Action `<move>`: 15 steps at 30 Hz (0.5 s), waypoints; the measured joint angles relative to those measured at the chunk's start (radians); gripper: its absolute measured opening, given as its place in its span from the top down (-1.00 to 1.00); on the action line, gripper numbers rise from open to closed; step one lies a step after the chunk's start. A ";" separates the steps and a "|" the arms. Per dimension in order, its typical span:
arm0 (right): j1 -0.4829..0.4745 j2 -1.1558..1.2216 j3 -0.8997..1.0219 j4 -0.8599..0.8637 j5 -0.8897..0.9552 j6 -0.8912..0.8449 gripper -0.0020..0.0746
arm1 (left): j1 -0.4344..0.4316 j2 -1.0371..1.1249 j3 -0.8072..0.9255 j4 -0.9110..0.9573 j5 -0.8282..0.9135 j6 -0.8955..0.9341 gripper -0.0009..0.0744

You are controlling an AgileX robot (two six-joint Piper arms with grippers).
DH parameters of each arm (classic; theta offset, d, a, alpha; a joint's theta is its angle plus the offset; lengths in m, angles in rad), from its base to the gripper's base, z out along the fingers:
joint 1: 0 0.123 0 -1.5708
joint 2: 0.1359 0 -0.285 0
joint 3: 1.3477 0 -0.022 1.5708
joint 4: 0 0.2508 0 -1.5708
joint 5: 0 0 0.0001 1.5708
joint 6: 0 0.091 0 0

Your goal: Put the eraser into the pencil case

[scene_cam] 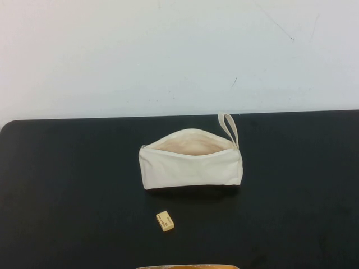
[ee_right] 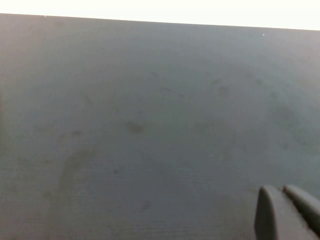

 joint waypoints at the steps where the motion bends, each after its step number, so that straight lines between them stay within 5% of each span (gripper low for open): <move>1: 0.000 0.000 0.000 0.000 0.000 -0.005 0.95 | 0.000 0.000 0.000 0.002 0.000 0.000 0.98; 9: 0.000 0.000 0.000 0.000 0.000 0.000 0.95 | 0.000 0.000 0.004 0.024 -0.037 0.034 0.98; 15: 0.000 0.000 0.000 0.000 0.000 -0.007 0.95 | 0.000 0.000 0.006 0.030 -0.250 0.051 0.98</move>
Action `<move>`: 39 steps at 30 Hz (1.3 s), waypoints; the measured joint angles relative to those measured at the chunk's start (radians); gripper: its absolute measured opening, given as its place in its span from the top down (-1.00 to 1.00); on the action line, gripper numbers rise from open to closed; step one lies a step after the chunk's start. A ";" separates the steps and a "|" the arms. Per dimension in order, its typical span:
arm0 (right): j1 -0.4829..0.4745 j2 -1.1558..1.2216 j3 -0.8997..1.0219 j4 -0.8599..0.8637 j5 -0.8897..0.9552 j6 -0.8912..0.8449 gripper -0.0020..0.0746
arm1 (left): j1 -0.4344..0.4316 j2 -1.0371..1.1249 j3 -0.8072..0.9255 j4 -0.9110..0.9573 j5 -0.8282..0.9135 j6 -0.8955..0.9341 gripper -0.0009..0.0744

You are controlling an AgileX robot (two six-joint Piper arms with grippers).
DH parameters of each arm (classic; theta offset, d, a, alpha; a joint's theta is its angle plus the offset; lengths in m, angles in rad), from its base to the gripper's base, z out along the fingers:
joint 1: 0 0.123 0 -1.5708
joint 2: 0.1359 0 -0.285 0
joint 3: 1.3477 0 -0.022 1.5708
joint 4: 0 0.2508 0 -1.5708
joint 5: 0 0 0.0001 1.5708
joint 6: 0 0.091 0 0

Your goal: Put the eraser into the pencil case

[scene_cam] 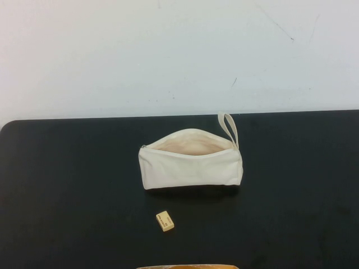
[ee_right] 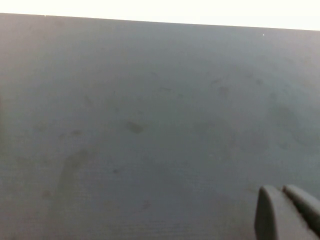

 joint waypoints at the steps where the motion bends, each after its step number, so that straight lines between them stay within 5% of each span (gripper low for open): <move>1: 0.000 0.000 0.000 0.000 0.000 0.000 0.95 | 0.000 0.000 0.000 0.003 -0.047 0.002 0.98; 22: 0.000 0.000 0.000 0.000 0.000 0.000 0.95 | 0.000 0.000 0.000 -0.004 -0.496 -0.145 0.98; 28: 0.000 0.000 0.000 0.000 0.000 0.000 0.95 | 0.000 0.000 -0.016 0.039 -0.465 -0.153 0.98; 39: 0.000 0.000 0.000 0.000 0.000 0.000 0.95 | 0.000 0.000 -0.382 0.183 -0.153 -0.138 0.98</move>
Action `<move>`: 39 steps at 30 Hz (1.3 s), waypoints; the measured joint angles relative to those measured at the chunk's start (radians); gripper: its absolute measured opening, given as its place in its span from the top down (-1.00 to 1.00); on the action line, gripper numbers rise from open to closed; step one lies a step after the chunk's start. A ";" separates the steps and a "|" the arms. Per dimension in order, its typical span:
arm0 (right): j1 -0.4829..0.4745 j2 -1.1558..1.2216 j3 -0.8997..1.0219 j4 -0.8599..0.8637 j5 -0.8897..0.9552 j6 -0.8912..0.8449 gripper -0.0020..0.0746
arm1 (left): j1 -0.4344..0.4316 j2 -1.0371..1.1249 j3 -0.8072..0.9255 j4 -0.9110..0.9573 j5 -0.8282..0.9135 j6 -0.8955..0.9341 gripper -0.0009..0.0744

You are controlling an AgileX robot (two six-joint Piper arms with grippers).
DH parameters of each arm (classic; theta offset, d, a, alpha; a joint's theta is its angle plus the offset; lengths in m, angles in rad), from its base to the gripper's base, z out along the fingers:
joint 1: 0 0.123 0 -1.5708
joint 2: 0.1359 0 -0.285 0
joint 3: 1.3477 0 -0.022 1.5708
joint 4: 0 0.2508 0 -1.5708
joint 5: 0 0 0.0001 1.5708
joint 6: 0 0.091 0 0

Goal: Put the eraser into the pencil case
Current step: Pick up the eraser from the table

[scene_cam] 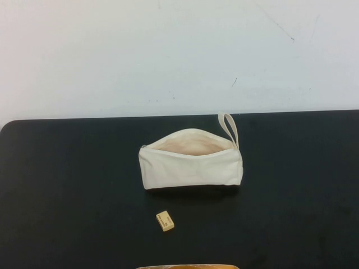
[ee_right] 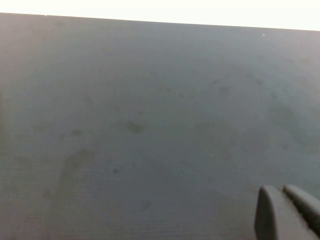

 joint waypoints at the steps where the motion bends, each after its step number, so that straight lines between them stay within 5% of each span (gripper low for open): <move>1: 0.000 0.000 0.000 0.000 0.000 0.000 0.95 | 0.000 0.000 -0.005 0.003 0.002 0.002 0.98; 10: 0.000 0.000 0.000 0.000 0.000 0.000 0.95 | 0.000 0.008 0.006 0.002 0.133 -0.032 0.98; 20: 0.000 0.000 0.000 0.000 0.000 0.000 0.95 | 0.000 0.470 -0.271 -0.292 0.855 0.077 0.98; 30: 0.000 0.000 0.000 0.000 0.000 0.000 0.95 | 0.000 0.882 -0.314 -0.739 0.847 0.434 0.98; 39: 0.000 0.000 0.000 0.000 0.000 0.000 0.95 | 0.000 1.186 -0.390 -0.797 0.839 0.520 0.98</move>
